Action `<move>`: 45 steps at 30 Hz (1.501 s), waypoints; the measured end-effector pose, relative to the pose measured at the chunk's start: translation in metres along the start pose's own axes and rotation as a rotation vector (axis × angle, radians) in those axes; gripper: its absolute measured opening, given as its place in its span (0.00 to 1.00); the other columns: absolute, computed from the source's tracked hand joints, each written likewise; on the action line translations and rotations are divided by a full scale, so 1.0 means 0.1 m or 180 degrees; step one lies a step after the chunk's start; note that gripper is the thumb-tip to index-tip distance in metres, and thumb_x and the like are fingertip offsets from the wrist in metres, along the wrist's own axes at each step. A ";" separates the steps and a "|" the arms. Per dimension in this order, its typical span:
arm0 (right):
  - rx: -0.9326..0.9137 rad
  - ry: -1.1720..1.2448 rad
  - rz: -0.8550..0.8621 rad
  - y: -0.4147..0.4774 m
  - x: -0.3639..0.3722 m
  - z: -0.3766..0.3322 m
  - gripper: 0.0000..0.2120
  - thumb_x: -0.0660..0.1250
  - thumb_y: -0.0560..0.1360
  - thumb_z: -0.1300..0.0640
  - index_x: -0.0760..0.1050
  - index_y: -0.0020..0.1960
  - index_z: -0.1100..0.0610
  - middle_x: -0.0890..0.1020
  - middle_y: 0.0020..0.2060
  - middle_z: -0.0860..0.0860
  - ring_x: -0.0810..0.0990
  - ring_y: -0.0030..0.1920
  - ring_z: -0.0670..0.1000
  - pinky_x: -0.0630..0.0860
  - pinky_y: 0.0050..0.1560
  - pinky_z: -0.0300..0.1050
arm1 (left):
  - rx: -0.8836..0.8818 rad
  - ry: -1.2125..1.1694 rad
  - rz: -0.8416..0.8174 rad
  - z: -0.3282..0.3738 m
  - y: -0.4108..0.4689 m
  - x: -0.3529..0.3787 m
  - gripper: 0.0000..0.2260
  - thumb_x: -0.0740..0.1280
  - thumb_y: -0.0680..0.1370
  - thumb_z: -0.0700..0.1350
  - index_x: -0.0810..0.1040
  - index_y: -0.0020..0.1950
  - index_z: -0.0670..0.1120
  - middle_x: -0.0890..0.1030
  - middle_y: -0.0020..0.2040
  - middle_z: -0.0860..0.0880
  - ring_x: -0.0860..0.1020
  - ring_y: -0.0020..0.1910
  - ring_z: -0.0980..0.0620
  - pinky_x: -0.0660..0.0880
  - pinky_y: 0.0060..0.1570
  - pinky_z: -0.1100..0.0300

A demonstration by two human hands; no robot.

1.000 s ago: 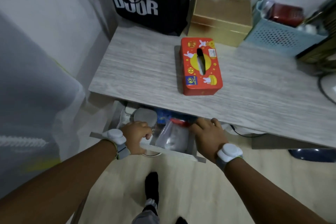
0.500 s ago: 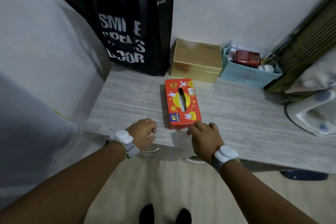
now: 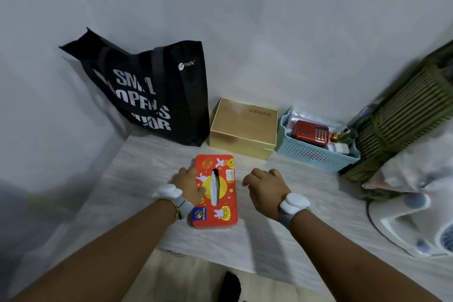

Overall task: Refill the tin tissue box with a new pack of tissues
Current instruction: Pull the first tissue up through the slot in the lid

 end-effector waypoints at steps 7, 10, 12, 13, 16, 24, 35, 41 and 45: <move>-0.0144 0.0113 -0.0104 0.25 0.02 0.29 0.12 0.61 0.74 0.56 0.78 0.55 0.50 0.81 0.48 0.50 0.81 0.42 0.57 0.70 0.49 0.52 | -0.0547 -0.0177 -0.0090 0.20 0.18 0.20 0.38 0.72 0.70 0.59 0.62 0.72 0.41 0.74 0.62 0.40 0.75 0.60 0.40 0.73 0.58 0.49; -0.0061 0.0146 -0.0196 0.29 0.06 0.35 0.13 0.60 0.75 0.55 0.77 0.58 0.50 0.80 0.50 0.50 0.81 0.45 0.56 0.69 0.52 0.52 | -0.0557 -0.0055 -0.0308 0.24 0.27 0.18 0.43 0.73 0.68 0.59 0.58 0.74 0.41 0.71 0.64 0.40 0.74 0.62 0.41 0.74 0.60 0.48; -0.0008 0.0191 -0.0272 0.29 0.06 0.34 0.14 0.59 0.76 0.55 0.76 0.60 0.49 0.80 0.52 0.50 0.80 0.48 0.55 0.69 0.54 0.51 | -0.0549 -0.0011 -0.0440 0.22 0.33 0.17 0.45 0.74 0.66 0.60 0.57 0.74 0.42 0.71 0.65 0.41 0.73 0.63 0.41 0.74 0.60 0.48; 0.0013 0.0218 -0.0316 0.29 0.06 0.34 0.15 0.58 0.77 0.54 0.75 0.60 0.48 0.79 0.54 0.49 0.80 0.49 0.55 0.69 0.56 0.51 | -0.0505 0.0027 -0.0480 0.23 0.36 0.16 0.45 0.73 0.65 0.60 0.58 0.74 0.42 0.71 0.65 0.41 0.73 0.63 0.41 0.74 0.60 0.48; 0.0076 0.0329 -0.0442 0.27 0.05 0.34 0.15 0.57 0.77 0.54 0.74 0.62 0.49 0.78 0.56 0.50 0.79 0.52 0.55 0.69 0.57 0.50 | -0.0311 0.0232 -0.0525 0.31 0.42 0.12 0.41 0.73 0.67 0.59 0.61 0.73 0.45 0.73 0.64 0.42 0.75 0.62 0.40 0.74 0.59 0.48; 0.0578 0.0608 -0.0983 0.23 0.17 0.37 0.23 0.64 0.75 0.50 0.67 0.70 0.47 0.71 0.63 0.52 0.77 0.56 0.59 0.76 0.51 0.52 | 0.0604 0.1087 -0.0957 0.63 0.43 0.07 0.27 0.67 0.74 0.52 0.62 0.71 0.52 0.74 0.63 0.40 0.74 0.59 0.35 0.74 0.58 0.47; 0.0698 0.0492 -0.1502 -0.01 0.29 0.28 0.58 0.76 0.59 0.33 0.50 0.79 0.50 0.55 0.78 0.48 0.61 0.75 0.55 0.65 0.72 0.54 | 0.1961 0.0830 -0.0296 0.51 0.41 0.08 0.08 0.70 0.73 0.38 0.80 0.51 0.38 0.75 0.68 0.39 0.72 0.69 0.42 0.69 0.66 0.56; 0.0861 0.0726 -0.1419 -0.06 0.31 0.25 0.59 0.76 0.59 0.33 0.49 0.80 0.50 0.53 0.79 0.47 0.60 0.76 0.54 0.65 0.73 0.54 | 0.1882 0.0745 0.0334 0.12 0.24 0.22 0.15 0.64 0.73 0.59 0.84 0.35 0.52 0.75 0.70 0.45 0.67 0.72 0.38 0.73 0.59 0.40; 0.0906 0.0758 -0.1437 -0.04 0.30 0.22 0.59 0.77 0.59 0.34 0.49 0.80 0.51 0.53 0.78 0.46 0.62 0.75 0.54 0.66 0.73 0.53 | 0.1493 0.0974 0.0288 0.11 0.10 0.40 0.16 0.62 0.73 0.64 0.82 0.53 0.61 0.62 0.78 0.44 0.54 0.77 0.37 0.58 0.69 0.40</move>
Point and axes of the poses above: each hand's wrist, its own y-axis towards the middle knuckle, its own x-axis out of the palm, z = x × y, the point moved 1 cm from there along y, towards the middle knuckle
